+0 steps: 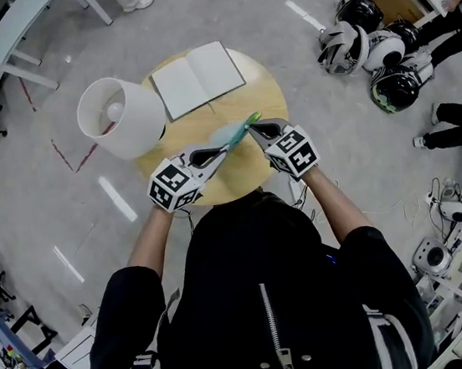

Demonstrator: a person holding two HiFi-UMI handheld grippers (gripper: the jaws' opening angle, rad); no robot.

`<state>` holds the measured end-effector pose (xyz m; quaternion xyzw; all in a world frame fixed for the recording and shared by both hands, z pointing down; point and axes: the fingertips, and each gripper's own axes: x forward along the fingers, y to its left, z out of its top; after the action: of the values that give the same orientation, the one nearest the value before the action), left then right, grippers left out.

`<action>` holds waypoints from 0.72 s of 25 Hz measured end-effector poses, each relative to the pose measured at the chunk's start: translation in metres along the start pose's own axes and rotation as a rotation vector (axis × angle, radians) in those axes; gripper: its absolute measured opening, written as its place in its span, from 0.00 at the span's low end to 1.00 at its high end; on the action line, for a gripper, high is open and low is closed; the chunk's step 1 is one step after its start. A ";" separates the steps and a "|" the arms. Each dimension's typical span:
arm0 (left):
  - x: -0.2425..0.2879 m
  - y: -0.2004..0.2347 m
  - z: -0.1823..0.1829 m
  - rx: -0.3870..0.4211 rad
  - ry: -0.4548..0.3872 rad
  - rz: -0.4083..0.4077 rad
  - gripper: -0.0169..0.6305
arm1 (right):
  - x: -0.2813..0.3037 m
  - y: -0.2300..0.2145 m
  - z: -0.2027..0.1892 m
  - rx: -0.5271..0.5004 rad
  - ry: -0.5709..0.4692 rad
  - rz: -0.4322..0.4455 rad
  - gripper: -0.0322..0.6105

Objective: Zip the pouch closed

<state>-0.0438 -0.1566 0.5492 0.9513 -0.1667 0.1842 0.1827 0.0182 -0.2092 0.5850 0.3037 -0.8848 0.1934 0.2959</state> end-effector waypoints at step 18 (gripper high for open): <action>-0.010 0.003 0.015 -0.039 -0.070 0.000 0.05 | -0.005 -0.052 -0.031 0.098 0.016 -0.138 0.07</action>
<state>-0.0499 -0.1628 0.5331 0.9534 -0.1763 0.1477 0.1953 0.0679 -0.2291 0.6132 0.3765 -0.8487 0.2182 0.3004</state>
